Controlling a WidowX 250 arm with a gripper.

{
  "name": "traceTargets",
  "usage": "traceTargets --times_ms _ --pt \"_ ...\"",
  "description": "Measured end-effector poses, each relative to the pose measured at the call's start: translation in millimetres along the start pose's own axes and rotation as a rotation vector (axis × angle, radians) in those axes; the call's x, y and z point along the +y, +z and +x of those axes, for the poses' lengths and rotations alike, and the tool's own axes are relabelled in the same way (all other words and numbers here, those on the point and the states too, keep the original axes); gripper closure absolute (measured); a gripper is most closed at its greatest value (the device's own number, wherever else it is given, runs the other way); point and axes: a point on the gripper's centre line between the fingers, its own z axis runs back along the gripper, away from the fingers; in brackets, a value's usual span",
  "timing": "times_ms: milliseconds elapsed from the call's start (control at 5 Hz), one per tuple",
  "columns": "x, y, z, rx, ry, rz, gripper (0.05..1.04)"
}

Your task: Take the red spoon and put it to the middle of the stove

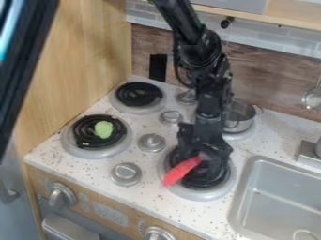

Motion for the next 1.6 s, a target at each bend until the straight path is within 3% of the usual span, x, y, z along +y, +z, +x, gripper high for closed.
traceTargets --times_ms 200,600,800,1000,1200,1400,1600 --pt "2.7 -0.8 2.9 0.000 0.008 0.015 0.142" --pt "4.2 -1.9 0.2 0.017 0.014 0.024 0.610" --pt "3.8 0.2 -2.1 0.034 0.008 0.021 0.739" --pt "2.8 1.8 -5.4 0.060 -0.012 -0.005 0.818" --pt "35.4 16.7 5.2 0.035 0.055 -0.011 0.841" --pt "83.3 47.8 28.7 -0.049 0.148 0.009 0.843" --pt "103.5 44.1 52.2 -0.045 0.190 0.020 0.843"
